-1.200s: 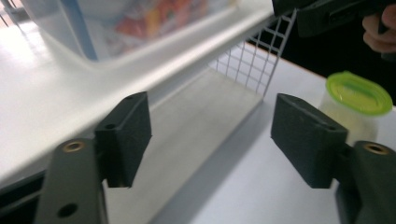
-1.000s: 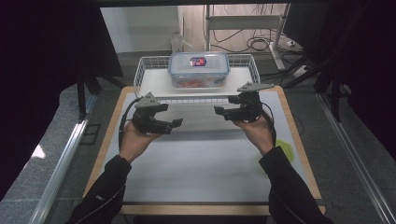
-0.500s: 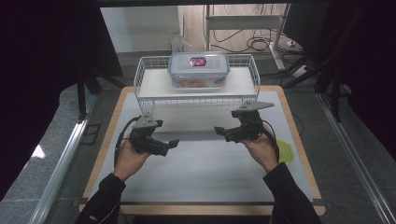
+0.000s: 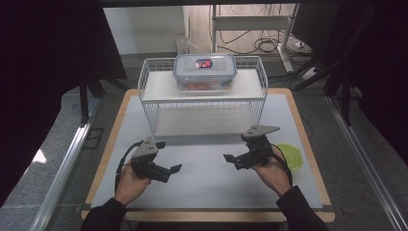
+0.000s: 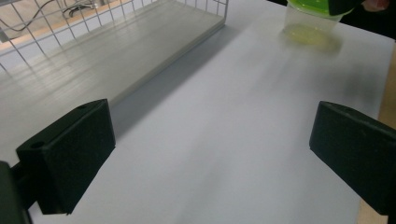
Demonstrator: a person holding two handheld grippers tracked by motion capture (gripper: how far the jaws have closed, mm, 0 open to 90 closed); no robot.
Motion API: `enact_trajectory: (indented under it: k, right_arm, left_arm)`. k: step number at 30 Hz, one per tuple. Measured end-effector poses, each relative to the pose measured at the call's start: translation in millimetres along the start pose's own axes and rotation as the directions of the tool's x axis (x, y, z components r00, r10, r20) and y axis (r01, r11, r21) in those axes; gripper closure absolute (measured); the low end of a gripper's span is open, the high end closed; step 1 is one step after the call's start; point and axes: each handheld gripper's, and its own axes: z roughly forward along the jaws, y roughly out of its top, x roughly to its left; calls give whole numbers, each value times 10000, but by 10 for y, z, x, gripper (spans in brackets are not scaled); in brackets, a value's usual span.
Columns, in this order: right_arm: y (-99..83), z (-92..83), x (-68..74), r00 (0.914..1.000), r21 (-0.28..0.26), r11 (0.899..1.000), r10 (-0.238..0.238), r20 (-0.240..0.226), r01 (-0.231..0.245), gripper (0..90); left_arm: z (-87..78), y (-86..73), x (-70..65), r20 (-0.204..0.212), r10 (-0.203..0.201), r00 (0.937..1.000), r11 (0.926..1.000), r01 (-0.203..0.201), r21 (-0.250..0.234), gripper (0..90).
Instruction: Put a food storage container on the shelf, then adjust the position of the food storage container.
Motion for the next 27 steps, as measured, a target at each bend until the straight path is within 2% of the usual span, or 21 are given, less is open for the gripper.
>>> enact_trajectory:
  k: [1, 2, 6, 8, 13, 15, 17, 20, 21, 25, 27]
  right_arm:
    - [-31, 4, 10, 10000, -35, 10000, -20, -4, 20, 0]
    - [-85, 14, 23, 10000, -122, 9999, -65, 24, 65, 0]
    - [-218, 46, 66, 9991, -41, 9995, -307, 278, 308, 0]
    - [-271, 56, 93, 9995, -26, 9999, -170, 283, 171, 0]
    - [-382, 95, 124, 10000, 276, 9996, 45, 85, -48, 0]
    - [-436, 123, 125, 9998, 575, 9983, 28, 204, -40, 0]
    - [-441, 127, 122, 9997, 616, 9981, 79, 211, -92, 0]
    - [-438, 118, 101, 9990, 560, 9980, 270, 344, -289, 0]
    - [-436, 105, 86, 9978, 539, 9977, 371, 547, -400, 0]
    - [-431, 77, 47, 9960, 438, 9970, 607, 651, -637, 0]
    - [-423, 53, 23, 9942, 538, 9958, 693, 828, -739, 1]
  left_arm:
    - [-3, -29, -7, -20, -21, 10000, 10000, 21, -17, 1]
    - [-10, -111, -28, -224, 95, 9997, 9999, -94, 61, 1]
    - [-19, -201, -44, -439, 181, 9989, 9997, -172, 196, 1]
    - [-14, -299, -47, -548, 55, 9985, 9993, -35, 363, 1]
    - [11, -385, -68, -722, 136, 9973, 9982, -93, 588, 2]
    - [24, -402, -78, -792, 240, 9966, 9974, -185, 689, 2]
    - [29, -406, -81, -833, 291, 9961, 9977, -238, 638, 2]
    - [22, -409, -72, -888, 276, 9957, 9984, -230, 522, 2]
    - [18, -414, -67, -893, 253, 9957, 9986, -211, 476, 2]
    - [6, -428, -47, -931, 160, 9955, 9989, -119, 444, 2]
    - [5, -432, -44, -960, 162, 9952, 9989, -120, 443, 3]
